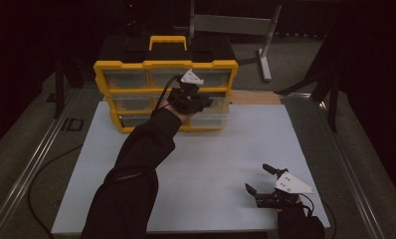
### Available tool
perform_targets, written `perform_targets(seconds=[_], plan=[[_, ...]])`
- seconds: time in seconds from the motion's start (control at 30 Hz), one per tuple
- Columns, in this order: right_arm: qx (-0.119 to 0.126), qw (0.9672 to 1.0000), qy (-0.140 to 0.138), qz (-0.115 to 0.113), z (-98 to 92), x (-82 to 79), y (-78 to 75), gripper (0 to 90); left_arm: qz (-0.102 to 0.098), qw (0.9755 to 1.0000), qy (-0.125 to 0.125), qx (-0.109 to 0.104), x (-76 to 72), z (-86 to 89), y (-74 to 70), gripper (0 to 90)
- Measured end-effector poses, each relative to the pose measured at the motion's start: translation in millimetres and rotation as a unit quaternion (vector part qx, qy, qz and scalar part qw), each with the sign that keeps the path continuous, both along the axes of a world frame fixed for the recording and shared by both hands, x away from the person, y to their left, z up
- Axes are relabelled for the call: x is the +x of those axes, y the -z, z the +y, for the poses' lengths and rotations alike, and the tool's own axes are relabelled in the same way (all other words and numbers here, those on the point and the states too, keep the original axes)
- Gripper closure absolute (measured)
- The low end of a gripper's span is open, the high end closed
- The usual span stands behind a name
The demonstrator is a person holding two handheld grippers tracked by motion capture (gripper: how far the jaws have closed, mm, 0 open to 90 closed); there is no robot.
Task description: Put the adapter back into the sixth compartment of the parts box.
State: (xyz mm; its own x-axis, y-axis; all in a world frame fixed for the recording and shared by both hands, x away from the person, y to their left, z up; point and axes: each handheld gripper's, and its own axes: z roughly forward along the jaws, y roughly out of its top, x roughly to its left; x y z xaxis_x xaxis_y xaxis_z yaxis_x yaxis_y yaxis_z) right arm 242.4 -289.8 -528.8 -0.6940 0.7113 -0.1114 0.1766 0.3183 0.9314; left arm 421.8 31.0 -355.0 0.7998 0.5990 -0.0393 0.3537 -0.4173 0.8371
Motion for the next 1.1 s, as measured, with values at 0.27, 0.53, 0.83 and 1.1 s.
perform_targets(seconds=[0.27, 0.53, 0.83, 1.1], plan=[[0.003, 1.0, 0.0, 0.002, -0.3, 0.3, 0.2, 9.7, 0.002, 0.9998, -0.015, 0.008, 5.0, -4.9, 2.0, 76.5], [0.003, 1.0, 0.0, 0.002, -0.1, 0.5, 0.4, 9.7, 0.007, 0.9996, -0.024, 0.015, 8.2, -6.9, 9.0, 76.4], [0.003, 1.0, -0.001, 0.003, -0.5, 0.6, 0.3, 9.7, 0.004, 0.9988, -0.041, 0.027, 9.8, -6.6, 11.6, 65.7], [0.003, 1.0, 0.0, 0.001, -0.9, 0.3, -0.3, 9.7, 0.022, 0.9985, -0.043, 0.026, 7.9, -4.2, 7.5, 24.1]])
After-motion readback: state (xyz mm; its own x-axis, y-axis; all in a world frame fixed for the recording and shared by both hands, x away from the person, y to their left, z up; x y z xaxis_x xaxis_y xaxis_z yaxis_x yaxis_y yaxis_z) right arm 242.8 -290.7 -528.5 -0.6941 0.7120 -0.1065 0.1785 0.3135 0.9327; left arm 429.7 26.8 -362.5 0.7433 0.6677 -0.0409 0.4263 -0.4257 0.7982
